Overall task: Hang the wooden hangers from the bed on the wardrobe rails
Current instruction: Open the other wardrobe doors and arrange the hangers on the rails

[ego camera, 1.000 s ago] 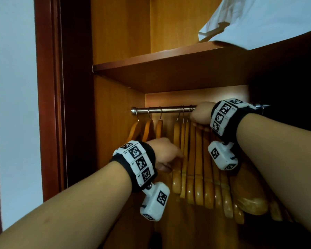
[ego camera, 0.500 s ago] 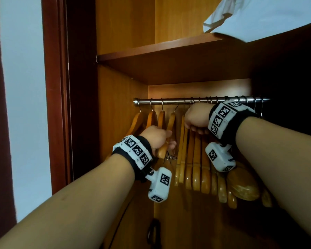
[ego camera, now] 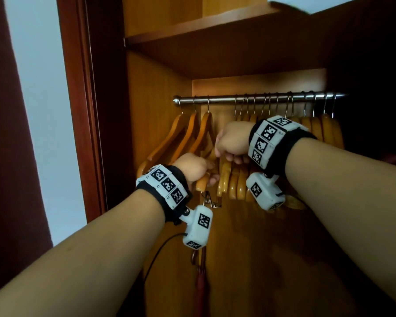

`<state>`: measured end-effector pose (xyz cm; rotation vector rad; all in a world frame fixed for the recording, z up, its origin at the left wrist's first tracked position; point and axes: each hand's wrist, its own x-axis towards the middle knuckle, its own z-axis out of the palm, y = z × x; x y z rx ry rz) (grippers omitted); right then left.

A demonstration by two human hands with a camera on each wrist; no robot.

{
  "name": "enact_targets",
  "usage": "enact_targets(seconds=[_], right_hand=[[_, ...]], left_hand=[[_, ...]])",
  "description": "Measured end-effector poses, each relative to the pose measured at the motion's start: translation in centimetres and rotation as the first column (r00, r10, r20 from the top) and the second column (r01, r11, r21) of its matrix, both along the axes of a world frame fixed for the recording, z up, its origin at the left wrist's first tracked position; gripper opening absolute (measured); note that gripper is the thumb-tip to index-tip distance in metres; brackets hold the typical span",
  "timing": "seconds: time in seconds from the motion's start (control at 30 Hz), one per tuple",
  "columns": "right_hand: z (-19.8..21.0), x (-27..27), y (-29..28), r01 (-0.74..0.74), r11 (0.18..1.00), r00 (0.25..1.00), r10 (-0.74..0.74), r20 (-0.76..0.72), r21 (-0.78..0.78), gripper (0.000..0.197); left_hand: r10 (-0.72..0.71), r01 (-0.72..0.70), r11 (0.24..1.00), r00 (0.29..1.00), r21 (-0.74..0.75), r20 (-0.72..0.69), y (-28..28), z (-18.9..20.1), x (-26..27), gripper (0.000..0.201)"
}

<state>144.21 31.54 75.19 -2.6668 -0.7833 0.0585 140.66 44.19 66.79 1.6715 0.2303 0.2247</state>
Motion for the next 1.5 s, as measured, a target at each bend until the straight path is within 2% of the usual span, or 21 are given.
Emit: enact_targets(seconds=[0.17, 0.4, 0.6, 0.67, 0.8, 1.03, 1.23, 1.5], right_hand=[[-3.1, -2.1, 0.5, -0.056, 0.998, 0.998, 0.056, -0.027, -0.027, 0.026], [-6.9, -6.1, 0.6, -0.092, 0.995, 0.991, 0.094, -0.095, 0.022, 0.019], [-11.9, -9.7, 1.9, -0.043, 0.997, 0.971, 0.028, -0.237, -0.057, 0.025], [-13.6, -11.0, 2.5, -0.031, 0.992, 0.949, -0.009, -0.316, -0.121, 0.027], [-17.0, -13.9, 3.5, -0.013, 0.988, 0.884, -0.060, -0.465, -0.152, 0.032], [-22.2, -20.5, 4.5, 0.030, 0.982, 0.844, -0.126, -0.521, -0.189, 0.042], [-25.6, -24.8, 5.0, 0.048, 0.981, 0.835, -0.142, -0.531, -0.186, 0.034], [-28.2, -26.9, 6.0, 0.065, 0.984, 0.808, -0.150, -0.570, -0.167, 0.025]], left_hand=[[0.026, -0.027, 0.999, 0.998, -0.018, -0.056, -0.1, -3.9, -3.2, 0.012], [0.057, -0.064, 0.997, 0.989, -0.044, -0.138, 0.0, -8.8, -6.8, 0.009], [-0.054, 0.032, 0.979, 0.993, -0.200, -0.105, 0.3, -12.6, -9.3, 0.024], [-0.094, 0.056, 0.961, 0.987, -0.271, -0.130, 0.5, -14.1, -10.7, 0.024], [-0.123, 0.052, 0.900, 0.983, -0.434, -0.138, 1.5, -17.7, -14.3, 0.023], [-0.085, -0.029, 0.782, 0.985, -0.622, -0.152, 2.9, -24.6, -20.0, 0.021], [-0.151, -0.015, 0.775, 0.966, -0.632, -0.208, 3.0, -28.8, -25.0, 0.032], [-0.193, 0.007, 0.788, 0.952, -0.615, -0.236, 4.3, -30.6, -27.6, 0.032]])
